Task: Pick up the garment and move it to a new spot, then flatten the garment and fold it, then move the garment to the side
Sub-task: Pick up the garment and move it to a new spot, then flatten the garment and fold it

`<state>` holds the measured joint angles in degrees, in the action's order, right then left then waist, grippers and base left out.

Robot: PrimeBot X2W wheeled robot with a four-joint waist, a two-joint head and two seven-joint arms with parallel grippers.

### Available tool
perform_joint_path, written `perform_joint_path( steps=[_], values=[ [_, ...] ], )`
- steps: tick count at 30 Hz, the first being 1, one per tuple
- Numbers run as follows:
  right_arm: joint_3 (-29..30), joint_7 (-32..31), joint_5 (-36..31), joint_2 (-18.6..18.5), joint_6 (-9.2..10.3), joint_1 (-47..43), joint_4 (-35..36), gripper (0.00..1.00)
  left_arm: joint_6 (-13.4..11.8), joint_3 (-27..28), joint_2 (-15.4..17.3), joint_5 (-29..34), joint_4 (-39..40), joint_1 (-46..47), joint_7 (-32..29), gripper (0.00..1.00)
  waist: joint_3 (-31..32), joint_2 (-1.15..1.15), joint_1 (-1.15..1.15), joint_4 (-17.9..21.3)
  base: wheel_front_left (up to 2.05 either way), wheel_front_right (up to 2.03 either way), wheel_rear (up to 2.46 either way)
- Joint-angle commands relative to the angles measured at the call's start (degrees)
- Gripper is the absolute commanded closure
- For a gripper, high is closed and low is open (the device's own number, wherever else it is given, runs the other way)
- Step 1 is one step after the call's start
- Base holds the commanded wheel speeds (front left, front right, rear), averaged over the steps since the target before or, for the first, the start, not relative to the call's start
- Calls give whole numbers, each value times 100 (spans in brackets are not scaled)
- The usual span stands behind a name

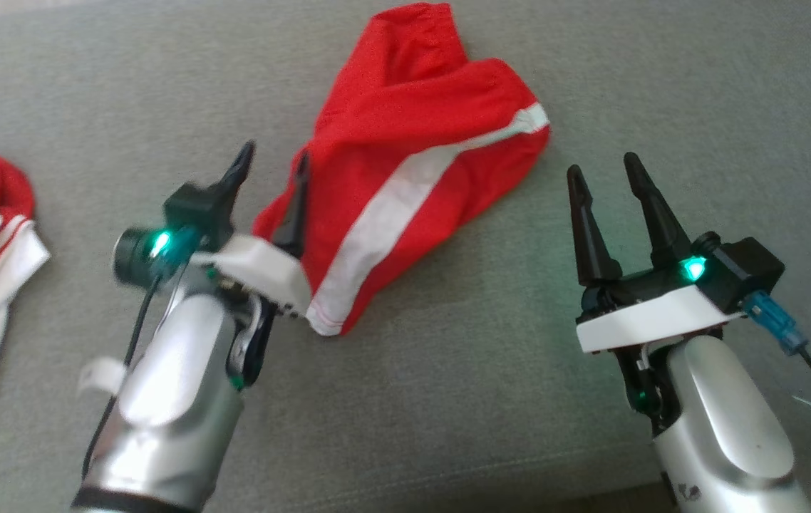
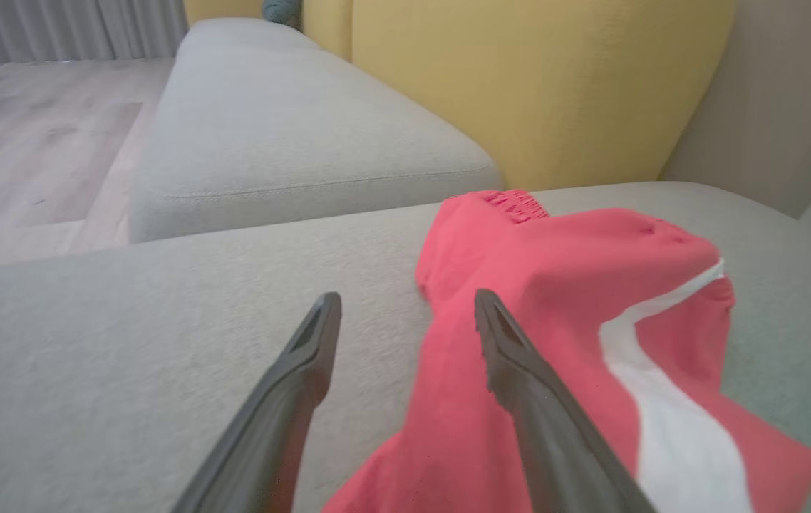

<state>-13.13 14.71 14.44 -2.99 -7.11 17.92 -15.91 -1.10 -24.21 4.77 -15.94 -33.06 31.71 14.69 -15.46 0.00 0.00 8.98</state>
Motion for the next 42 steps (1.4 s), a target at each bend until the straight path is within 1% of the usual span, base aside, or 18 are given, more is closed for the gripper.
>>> perform_joint_path(
  steps=[1, 6, 9, 15, 20, 24, 29, 31, 33, 36, 40, 42],
  values=[
    [-90, 29, 58, 12, -37, -10, 145, 0, -57, 306, 110, 86, 262, -18, 30, 0, 84, 0, 0, -137, 0, 0, 0],
    [-14, 29, -39, 12, -37, -110, 13, 0, -213, 891, 109, 281, 734, -658, 30, 0, 293, 0, 0, -343, 0, 0, 0],
    [92, 29, -128, 12, -37, -196, -46, 0, -266, 1261, 70, 368, 1012, -1068, 30, 0, 453, 0, 0, -460, 0, 0, 0],
    [324, 29, -255, 12, -37, -422, -148, 0, -282, 1915, -52, 516, 1484, -1848, 30, 0, 780, 0, 0, -686, 0, 0, 0],
    [489, 29, -338, 12, -37, -620, -173, 0, -249, 2225, -138, 652, 1765, -2461, 30, 0, 1024, 0, 0, -793, 0, 0, 0],
    [518, 29, -353, 12, -37, -706, -187, 0, -193, 2318, -171, 714, 1866, -2842, 30, 0, 1126, 0, 0, -818, 0, 0, 0],
    [528, 29, -343, 12, -37, -767, -156, 0, -137, 2267, -185, 705, 1837, -3007, 30, 0, 1153, 0, 0, -831, 0, 0, 0],
    [532, 29, -344, 12, -37, -761, -138, 0, -102, 2148, -187, 632, 1842, -2979, 30, 0, 1094, 0, 0, -834, 0, 0, 0],
    [534, 29, -354, 12, -37, -735, -123, 0, -26, 1929, -187, 573, 1835, -2919, 30, 0, 1024, 0, 0, -827, 0, 0, 0],
    [511, 29, -369, 12, -37, -680, -111, 0, 190, 1479, -188, 489, 1784, -2794, 30, 0, 899, 0, 0, -779, 0, 0, 0],
    [451, 29, -366, 12, -37, -558, -108, 0, 461, 802, -189, 341, 1584, -2604, 30, 0, 694, 0, 0, -628, 0, 0, 0],
    [425, 29, -365, 12, -37, -501, -116, 0, 527, 536, -189, 262, 1457, -2498, 30, 0, 606, 0, 0, -530, 0, 0, 0]
  ],
)
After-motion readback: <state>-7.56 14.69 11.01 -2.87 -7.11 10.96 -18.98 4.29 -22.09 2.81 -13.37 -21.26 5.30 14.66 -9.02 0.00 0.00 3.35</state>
